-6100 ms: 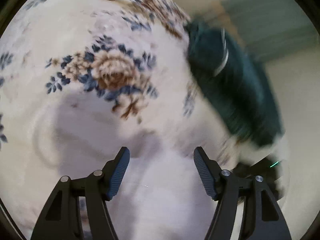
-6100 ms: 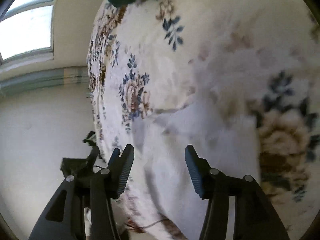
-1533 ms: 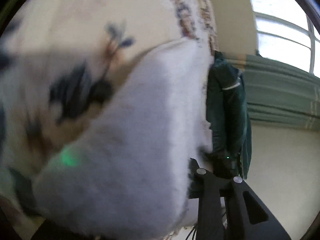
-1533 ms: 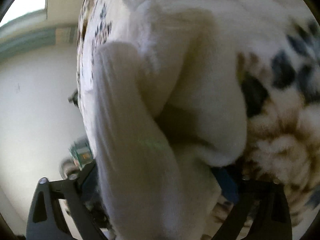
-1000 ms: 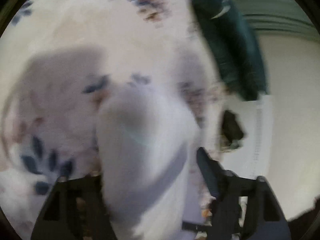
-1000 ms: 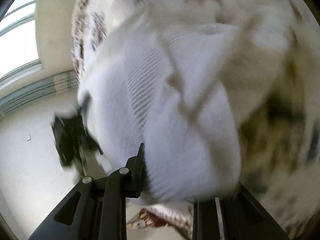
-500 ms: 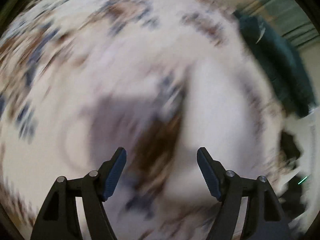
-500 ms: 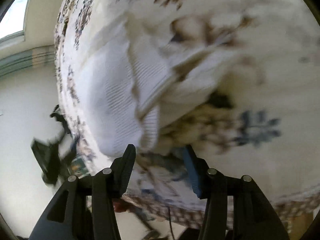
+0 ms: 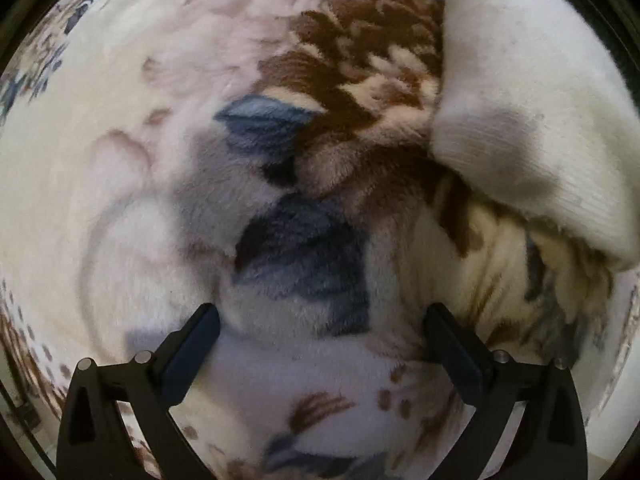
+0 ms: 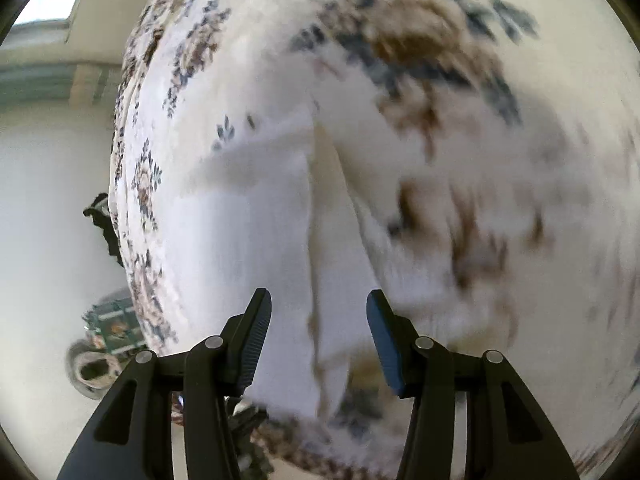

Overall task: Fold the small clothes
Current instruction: 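Open the left tool and pull back while the right tool pinches the sweater corner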

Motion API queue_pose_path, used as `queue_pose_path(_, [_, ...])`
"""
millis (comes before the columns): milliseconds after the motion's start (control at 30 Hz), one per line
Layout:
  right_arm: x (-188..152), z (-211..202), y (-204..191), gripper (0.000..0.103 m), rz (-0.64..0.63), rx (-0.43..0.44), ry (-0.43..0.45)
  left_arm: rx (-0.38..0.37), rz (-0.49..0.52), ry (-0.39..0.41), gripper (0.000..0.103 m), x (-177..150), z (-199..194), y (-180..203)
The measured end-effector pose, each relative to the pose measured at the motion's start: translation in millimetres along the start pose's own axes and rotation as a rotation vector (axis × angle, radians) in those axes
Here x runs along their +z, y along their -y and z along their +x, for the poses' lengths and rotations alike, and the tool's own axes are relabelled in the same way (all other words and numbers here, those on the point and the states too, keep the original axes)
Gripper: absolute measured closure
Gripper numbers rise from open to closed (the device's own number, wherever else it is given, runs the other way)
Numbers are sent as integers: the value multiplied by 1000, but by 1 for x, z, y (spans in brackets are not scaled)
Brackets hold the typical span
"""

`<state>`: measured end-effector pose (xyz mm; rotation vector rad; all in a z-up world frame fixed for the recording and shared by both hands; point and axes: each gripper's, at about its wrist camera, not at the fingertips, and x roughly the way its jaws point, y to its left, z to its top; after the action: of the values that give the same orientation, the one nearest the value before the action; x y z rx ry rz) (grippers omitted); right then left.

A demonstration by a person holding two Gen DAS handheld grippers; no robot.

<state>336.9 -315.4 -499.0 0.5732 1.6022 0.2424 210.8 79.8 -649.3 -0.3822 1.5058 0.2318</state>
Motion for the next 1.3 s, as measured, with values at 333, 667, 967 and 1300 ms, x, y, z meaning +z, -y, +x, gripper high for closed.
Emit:
queue_pose_path(333, [134,92,-40,53,-245,24,-177,-11,-43,-33,0,11,2,18])
queue_pose_path(667, [184,20,-70,99,-265,-13,106,-84,-205,31,0,1,-52,-8])
queue_pose_path(967, [205,97,-80,91,-282,-145,-116,-119,-187,101,0,7,-103,7])
queue_pose_path(1300, [75,1,23,48,-90,-105,-119,-161,-148,141,0,13,-120,28])
